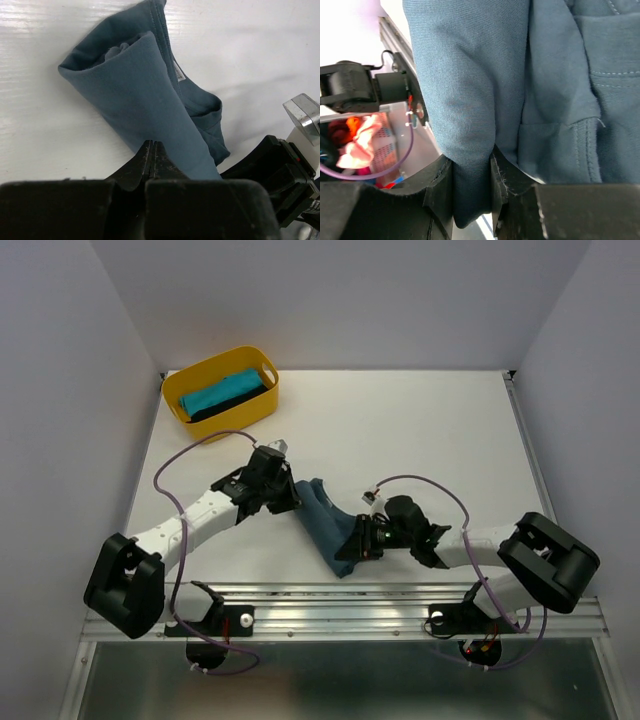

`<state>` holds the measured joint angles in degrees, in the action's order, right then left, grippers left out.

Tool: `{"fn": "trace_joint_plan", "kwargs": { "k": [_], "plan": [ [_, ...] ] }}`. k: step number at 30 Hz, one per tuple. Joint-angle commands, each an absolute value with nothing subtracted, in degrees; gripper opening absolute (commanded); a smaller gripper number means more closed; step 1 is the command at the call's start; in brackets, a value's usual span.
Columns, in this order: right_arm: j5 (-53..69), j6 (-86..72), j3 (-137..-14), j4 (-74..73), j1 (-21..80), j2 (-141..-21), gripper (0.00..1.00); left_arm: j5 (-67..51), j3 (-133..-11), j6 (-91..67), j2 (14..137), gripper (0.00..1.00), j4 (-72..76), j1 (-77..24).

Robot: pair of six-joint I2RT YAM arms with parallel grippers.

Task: Roll the t-shirts
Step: Roll the T-shirt to the center of the board.

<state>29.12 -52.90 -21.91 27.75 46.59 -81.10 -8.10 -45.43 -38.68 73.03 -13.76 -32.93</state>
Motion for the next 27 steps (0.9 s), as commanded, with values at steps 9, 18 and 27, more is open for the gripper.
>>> {"fn": "trace_joint_plan", "kwargs": {
  "k": [9,18,27],
  "plan": [
    [42.4,-59.2,-22.4,35.7,40.1,-85.2,0.01,-10.3,-49.7,-35.9,79.1,0.00,-8.5,-33.5],
    [48.7,-61.1,-23.1,35.9,35.4,-90.4,0.01,-10.6,-50.9,-35.2,81.6,0.00,-7.6,-33.5],
    [52.8,-61.4,-23.6,35.9,30.2,-92.9,0.02,-10.5,-52.4,-33.8,86.2,0.00,-6.1,-33.5]
  ]
}}
